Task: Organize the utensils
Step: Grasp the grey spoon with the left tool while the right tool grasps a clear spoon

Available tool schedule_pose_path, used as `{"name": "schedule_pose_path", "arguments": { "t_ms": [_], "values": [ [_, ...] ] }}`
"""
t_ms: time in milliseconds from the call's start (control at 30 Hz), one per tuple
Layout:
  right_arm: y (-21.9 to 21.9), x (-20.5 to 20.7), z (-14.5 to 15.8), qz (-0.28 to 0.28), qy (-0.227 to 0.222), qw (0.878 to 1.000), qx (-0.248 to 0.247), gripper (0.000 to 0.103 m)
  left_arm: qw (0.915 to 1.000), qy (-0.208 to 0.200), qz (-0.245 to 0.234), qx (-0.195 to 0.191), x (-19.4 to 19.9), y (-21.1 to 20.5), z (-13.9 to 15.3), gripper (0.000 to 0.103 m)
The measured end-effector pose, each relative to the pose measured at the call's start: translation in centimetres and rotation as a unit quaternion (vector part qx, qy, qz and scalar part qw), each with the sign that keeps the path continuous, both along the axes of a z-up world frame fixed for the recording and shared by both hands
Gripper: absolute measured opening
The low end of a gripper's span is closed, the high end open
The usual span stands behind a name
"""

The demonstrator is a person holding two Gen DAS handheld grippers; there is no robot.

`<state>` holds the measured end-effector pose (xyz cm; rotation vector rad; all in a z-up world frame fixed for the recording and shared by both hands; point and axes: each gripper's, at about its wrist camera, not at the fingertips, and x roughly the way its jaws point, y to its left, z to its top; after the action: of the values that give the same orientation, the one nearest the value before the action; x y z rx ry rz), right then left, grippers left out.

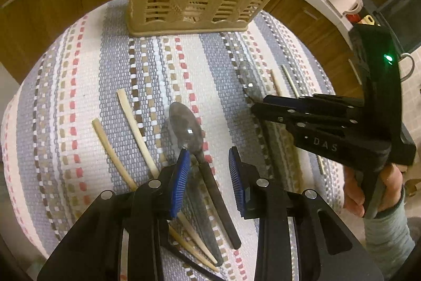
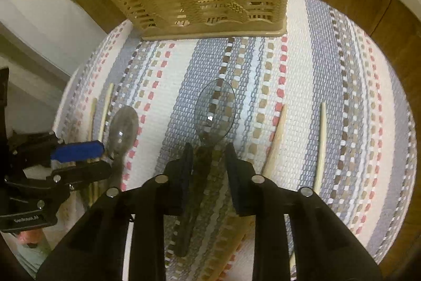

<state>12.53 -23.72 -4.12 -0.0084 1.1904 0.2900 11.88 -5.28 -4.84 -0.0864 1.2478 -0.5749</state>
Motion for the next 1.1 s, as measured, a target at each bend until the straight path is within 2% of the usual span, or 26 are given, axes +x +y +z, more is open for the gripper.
{"name": "schedule_pose_path", "arguments": {
  "t_ms": [67, 233, 267, 300, 433, 567, 667, 833, 900, 1033, 1100],
  "values": [
    [0.2, -0.5, -0.1, 0.004, -0.005, 1.0, -0.004, 0.011, 1.0, -0.005, -0.002, 0.009, 0.1, -0.7, -0.3, 0.029],
    [-0.8, -1.5, -0.1, 0.0, -0.012, 1.0, -0.012, 0.008, 0.9993, -0.019, -0.011, 0.029, 0.6, -2.6, -0.4, 0.029],
    [-1.0, -1.7, -0.2, -0.002, -0.013, 1.0, -0.013, 0.007, 0.9992, -0.022, -0.012, 0.033, 0.7, -3.0, -0.4, 0.026],
    [-1.3, -1.8, -0.2, -0.004, -0.014, 1.0, -0.012, 0.007, 0.999, -0.024, -0.012, 0.036, 0.8, -3.2, -0.5, 0.02],
    [-2.8, -1.9, -0.4, -0.011, -0.009, 1.0, 0.001, 0.007, 0.9992, -0.019, -0.018, 0.032, 0.7, -4.8, -0.7, 0.014],
    [-3.5, -2.0, -0.3, -0.012, -0.008, 1.0, 0.012, 0.007, 0.9988, -0.012, -0.034, 0.033, 0.5, -6.5, -1.3, 0.013],
    [-3.8, -2.0, -0.3, -0.014, -0.009, 1.0, 0.018, 0.007, 0.9988, -0.007, -0.022, 0.042, 1.1, -7.4, -2.2, 0.012],
    [-4.9, -2.4, -0.1, -0.013, -0.008, 0.999, 0.032, 0.007, 0.9997, -0.019, -0.014, -0.004, 0.8, -6.0, -0.8, 0.012],
    [-4.9, -2.4, -0.1, -0.012, -0.009, 0.999, 0.032, 0.007, 0.9995, -0.031, -0.003, 0.006, 0.8, -5.6, -0.4, 0.013],
    [-4.5, -2.3, -0.2, -0.011, -0.013, 0.999, 0.03, 0.007, 0.9994, -0.02, 0.012, 0.023, 1.7, -5.3, -1.3, 0.014],
    [-4.4, -2.3, -0.2, -0.01, -0.013, 0.999, 0.031, 0.007, 0.9998, -0.01, 0.008, 0.014, 1.5, -4.4, -1.7, 0.014]
  ]
}}
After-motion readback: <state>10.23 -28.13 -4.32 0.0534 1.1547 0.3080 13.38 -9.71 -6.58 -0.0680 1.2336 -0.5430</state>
